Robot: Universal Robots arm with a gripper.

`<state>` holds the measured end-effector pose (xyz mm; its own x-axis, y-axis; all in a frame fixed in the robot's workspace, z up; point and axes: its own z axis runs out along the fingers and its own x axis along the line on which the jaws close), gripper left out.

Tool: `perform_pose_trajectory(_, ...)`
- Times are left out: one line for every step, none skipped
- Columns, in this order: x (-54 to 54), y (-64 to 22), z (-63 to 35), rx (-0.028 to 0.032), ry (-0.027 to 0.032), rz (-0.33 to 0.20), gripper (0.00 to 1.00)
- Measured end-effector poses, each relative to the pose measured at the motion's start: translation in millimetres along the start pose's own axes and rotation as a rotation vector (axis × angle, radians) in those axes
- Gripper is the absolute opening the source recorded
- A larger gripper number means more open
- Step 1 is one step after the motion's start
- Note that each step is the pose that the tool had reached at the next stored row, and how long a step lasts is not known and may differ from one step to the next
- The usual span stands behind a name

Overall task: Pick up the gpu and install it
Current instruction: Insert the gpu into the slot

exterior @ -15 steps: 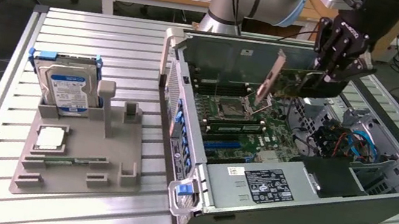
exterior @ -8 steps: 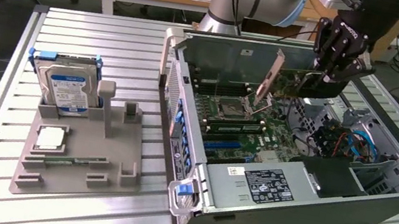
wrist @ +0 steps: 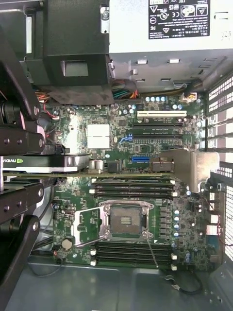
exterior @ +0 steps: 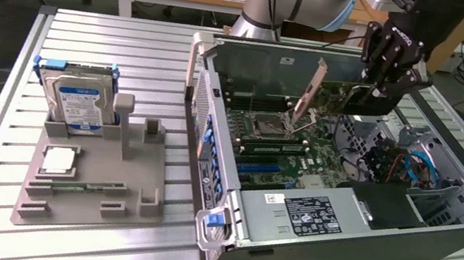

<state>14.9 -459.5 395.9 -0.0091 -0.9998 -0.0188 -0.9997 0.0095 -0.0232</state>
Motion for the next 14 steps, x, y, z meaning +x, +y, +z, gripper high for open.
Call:
perform_pose_trajectory(0.0,0.0,0.0,0.0,0.0,0.0,0.27)
perform_pose_trajectory(0.0,0.0,-0.1,-0.0001,0.0001,0.0,0.27)
perform_pose_trajectory(0.0,0.0,0.0,-0.0001,0.0001,0.0,0.27)
perform_pose_trajectory(-0.1,0.0,0.0,0.0,0.0,0.0,0.27)
perform_pose_trajectory(-0.1,0.0,0.0,0.0,0.0,0.0,0.27)
perform_pose_trajectory(-0.1,0.0,0.0,-0.0001,0.0,0.0,0.27)
perform_pose_trajectory(-0.1,0.7,0.0,-0.0001,0.0,0.0,0.27)
perform_pose_trajectory(-0.1,1.4,0.2,0.0,-0.0001,0.0,0.27)
perform_pose_trajectory(-0.1,2.4,0.4,0.0,-0.0003,0.0,0.27)
perform_pose_trajectory(-0.1,4.7,0.8,0.0,-0.0004,0.001,0.27)
perform_pose_trajectory(-0.3,7.3,1.0,0.0,-0.0003,0.002,0.27)
perform_pose_trajectory(-0.4,9.8,1.2,0.0001,-0.0003,0.003,0.27)
perform_pose_trajectory(-0.4,11.4,1.5,0.0001,-0.0003,0.004,0.27)
perform_pose_trajectory(-0.4,12.8,1.9,0.0001,-0.0001,0.005,0.27)
